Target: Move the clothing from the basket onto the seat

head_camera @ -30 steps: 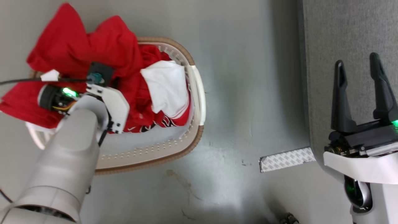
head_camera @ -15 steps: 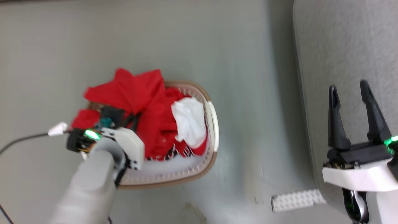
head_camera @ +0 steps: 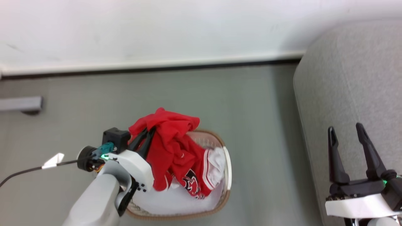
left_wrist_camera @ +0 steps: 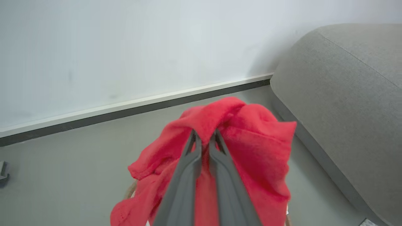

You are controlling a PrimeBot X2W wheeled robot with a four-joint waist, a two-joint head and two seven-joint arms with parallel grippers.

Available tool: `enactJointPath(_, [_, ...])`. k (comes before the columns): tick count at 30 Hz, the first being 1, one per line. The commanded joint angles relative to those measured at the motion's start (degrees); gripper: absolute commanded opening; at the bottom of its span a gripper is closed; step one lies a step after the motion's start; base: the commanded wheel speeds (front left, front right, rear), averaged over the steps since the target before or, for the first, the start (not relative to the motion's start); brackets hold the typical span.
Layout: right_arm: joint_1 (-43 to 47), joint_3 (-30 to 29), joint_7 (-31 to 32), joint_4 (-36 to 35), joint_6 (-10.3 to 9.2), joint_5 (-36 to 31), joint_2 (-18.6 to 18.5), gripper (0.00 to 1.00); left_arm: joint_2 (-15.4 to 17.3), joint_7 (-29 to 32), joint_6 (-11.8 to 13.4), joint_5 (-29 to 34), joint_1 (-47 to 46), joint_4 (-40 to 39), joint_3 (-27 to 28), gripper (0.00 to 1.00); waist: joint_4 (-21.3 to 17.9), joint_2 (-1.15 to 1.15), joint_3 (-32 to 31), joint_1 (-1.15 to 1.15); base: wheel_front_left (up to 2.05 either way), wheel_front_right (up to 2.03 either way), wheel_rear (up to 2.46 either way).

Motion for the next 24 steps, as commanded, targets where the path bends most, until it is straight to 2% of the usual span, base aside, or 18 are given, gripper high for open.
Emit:
enactJointPath(1, [1.5, -0.3, 0.0, 0.3, -0.12, -0.4, -0.1, 1.0, 0.9, 0.8, 0.7, -0.7, 2.2, -3.1, 0.4, 0.0, 0.7, -0.01, -4.0, 0.02, 0.0, 0.0, 0.0])
enactJointPath(13, [6.6, -1.5, 0.0, 1.8, -0.12, -1.2, -0.1, 1.0, 4.7, 7.0, 6.6, -2.9, 12.2, -25.3, 2.1, 0.0, 0.2, -0.01, -11.8, 0.02, 0.0, 0.0, 0.0])
enactJointPath(24, [10.7, -2.1, 0.0, 3.3, -0.12, -1.7, -0.1, 1.0, 6.8, 9.8, 10.9, -3.9, 18.5, -34.9, 3.6, 0.0, -0.2, -0.01, -16.8, 0.02, 0.0, 0.0, 0.0])
